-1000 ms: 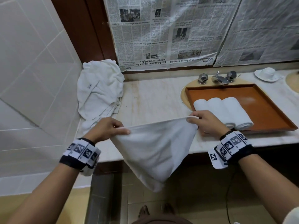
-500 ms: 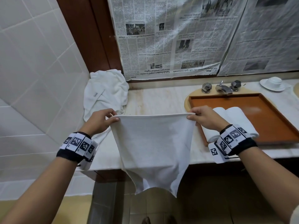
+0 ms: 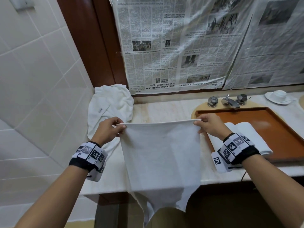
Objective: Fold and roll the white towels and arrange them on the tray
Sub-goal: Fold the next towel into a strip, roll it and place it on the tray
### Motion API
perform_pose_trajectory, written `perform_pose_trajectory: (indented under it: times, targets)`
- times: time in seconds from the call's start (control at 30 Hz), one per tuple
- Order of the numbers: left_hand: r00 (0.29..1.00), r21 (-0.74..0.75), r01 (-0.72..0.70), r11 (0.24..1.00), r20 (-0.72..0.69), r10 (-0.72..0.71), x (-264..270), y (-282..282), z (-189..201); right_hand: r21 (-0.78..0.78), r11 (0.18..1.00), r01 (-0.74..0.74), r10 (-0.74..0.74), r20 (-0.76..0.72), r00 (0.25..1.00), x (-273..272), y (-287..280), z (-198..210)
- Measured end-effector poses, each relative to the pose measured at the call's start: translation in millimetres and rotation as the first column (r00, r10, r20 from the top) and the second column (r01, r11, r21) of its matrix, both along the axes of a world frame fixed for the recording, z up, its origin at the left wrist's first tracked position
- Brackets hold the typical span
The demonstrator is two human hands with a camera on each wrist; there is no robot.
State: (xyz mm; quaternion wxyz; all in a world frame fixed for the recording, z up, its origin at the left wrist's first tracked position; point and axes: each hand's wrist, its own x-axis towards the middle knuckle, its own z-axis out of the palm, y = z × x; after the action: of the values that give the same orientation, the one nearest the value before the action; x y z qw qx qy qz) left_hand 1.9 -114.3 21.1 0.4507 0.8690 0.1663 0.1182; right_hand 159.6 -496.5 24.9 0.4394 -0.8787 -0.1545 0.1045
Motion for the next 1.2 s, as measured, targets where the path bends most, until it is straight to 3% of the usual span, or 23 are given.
perform_pose_trajectory:
  times: [0.07,0.13,0.3,0.57,0.83,1.03,1.2]
  targets:
    - [1.000,0.014,0.015,1.000,0.002,-0.015,6,6,0,0.137,0.990,0.028,-0.015,-0.100,0.995,4,4,2]
    - [1.000,0.012,0.015,1.000,0.010,-0.015,11,8,0,0.165,0.986,0.030,-0.006,-0.146,0.989,8,7,3]
    - [0.999,-0.059,0.003,0.998,0.049,0.000,27,12,1,0.213,0.974,0.072,-0.050,-0.107,0.993,24,11,3]
    - [0.996,-0.003,-0.086,0.996,0.023,0.086,83,18,-15,0.135,0.987,0.085,-0.078,-0.052,0.996,92,33,-15]
    - [0.980,0.120,-0.197,0.973,-0.013,0.200,191,31,-51,0.139,0.984,0.107,-0.080,-0.187,0.979,199,56,-52]
    - [0.950,0.205,-0.187,0.961,-0.212,0.230,269,47,-107,0.019,0.992,0.124,-0.116,-0.250,0.961,271,85,-114]
    - [0.929,0.249,-0.198,0.948,-0.262,0.263,312,52,-150,-0.075,0.984,0.160,-0.174,-0.244,0.954,310,104,-152]
